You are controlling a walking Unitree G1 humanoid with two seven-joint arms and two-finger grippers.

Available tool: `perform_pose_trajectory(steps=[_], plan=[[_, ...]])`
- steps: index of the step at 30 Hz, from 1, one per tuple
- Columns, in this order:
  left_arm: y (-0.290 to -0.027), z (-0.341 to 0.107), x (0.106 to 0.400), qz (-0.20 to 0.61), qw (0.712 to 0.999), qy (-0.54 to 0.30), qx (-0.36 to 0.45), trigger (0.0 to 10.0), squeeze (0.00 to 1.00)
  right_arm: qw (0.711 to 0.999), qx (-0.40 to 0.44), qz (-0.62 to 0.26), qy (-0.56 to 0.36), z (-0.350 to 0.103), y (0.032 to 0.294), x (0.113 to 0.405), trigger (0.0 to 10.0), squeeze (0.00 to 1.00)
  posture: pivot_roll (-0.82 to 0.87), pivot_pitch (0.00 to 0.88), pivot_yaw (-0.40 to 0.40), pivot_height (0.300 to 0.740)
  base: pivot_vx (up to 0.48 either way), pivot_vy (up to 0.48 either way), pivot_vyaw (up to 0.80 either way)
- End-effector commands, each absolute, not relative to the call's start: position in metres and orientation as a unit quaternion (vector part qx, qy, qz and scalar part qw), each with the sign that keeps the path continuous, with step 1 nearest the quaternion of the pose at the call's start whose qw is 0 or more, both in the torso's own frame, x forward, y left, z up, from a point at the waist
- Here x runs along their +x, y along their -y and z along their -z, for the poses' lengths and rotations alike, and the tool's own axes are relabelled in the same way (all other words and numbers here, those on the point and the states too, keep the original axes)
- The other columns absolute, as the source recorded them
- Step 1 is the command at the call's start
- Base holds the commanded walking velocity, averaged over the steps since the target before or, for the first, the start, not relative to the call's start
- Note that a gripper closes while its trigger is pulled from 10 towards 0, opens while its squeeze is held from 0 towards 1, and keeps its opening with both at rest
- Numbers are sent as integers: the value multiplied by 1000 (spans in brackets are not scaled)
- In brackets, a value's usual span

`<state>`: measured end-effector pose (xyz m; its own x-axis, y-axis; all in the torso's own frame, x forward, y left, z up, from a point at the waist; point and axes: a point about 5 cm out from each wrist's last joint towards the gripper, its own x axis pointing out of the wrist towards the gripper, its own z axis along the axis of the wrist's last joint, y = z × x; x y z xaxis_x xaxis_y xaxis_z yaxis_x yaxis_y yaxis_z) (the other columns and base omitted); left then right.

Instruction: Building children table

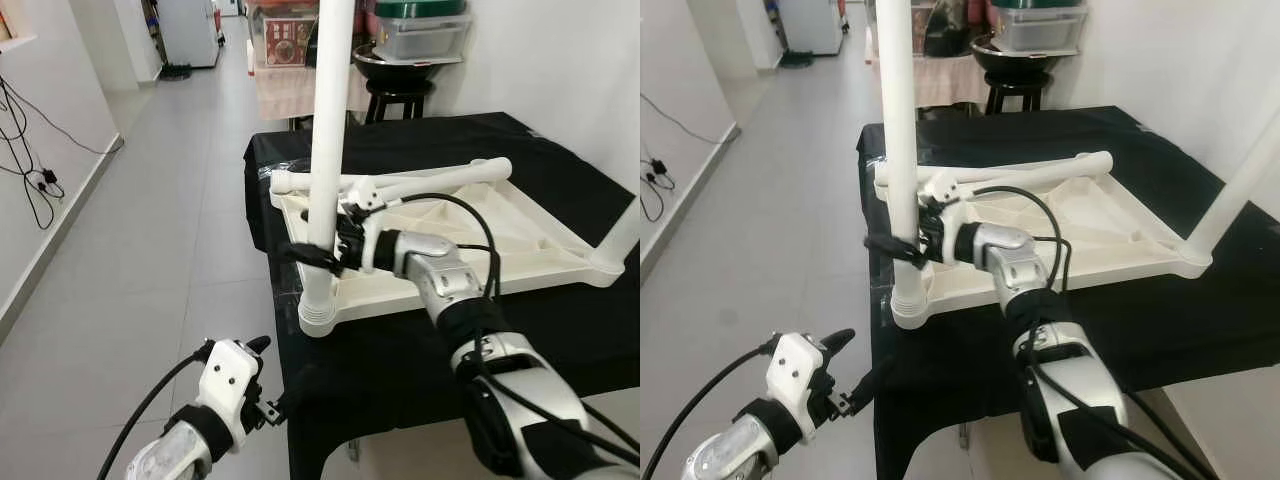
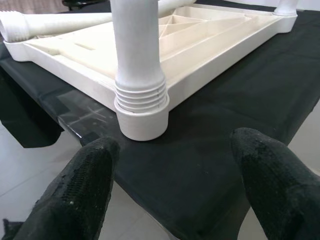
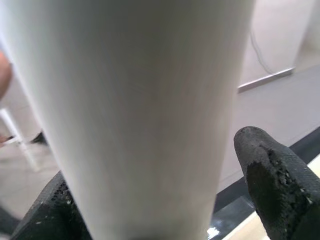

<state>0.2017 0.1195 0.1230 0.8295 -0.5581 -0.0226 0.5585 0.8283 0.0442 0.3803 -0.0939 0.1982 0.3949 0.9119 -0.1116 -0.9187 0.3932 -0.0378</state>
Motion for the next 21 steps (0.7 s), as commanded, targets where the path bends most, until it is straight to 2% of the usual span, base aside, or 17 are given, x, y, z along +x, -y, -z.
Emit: perform_pose_trajectory(steps=[1,2,4,5,13,14,15,18,19,21], plan=[[-120,-124,199,287,958,1,25,10000,0,830,-62,-553,-34,-204,97,383,10000,0,83,0,-16,740,0,0,0],[-120,-124,199,286,958,3,21,10000,0,830,-60,-553,-38,-204,99,383,2980,0,82,0,-15,740,0,0,0],[-120,-124,199,285,958,4,18,10000,0,830,-58,-553,-40,-204,99,384,2980,0,81,0,-15,740,0,0,0],[-120,-124,199,288,958,7,12,10000,0,831,-52,-552,-45,-203,102,384,0,0,76,0,-14,740,0,0,0],[-118,-124,201,299,954,11,3,10000,0,847,-46,-528,-48,-194,110,384,0,0,46,0,6,740,0,0,0],[-118,-124,201,299,954,11,3,10000,0,864,-46,-498,-48,-191,111,386,0,0,38,0,10,740,0,0,0],[-118,-124,201,299,954,11,3,10000,0,864,-46,-498,-48,-191,111,386,0,0,38,0,10,740,0,0,0],[-118,-125,202,301,954,11,3,10000,0,944,-19,-325,-52,-171,112,388,0,0,35,0,4,740,0,0,0],[-118,-125,202,301,954,11,3,10000,0,944,-19,-325,-52,-171,112,388,0,0,35,0,4,740,0,0,0],[-119,-126,204,300,954,11,2,10000,0,976,-4,-198,-86,-142,104,368,0,0,30,1,16,740,0,0,0]])
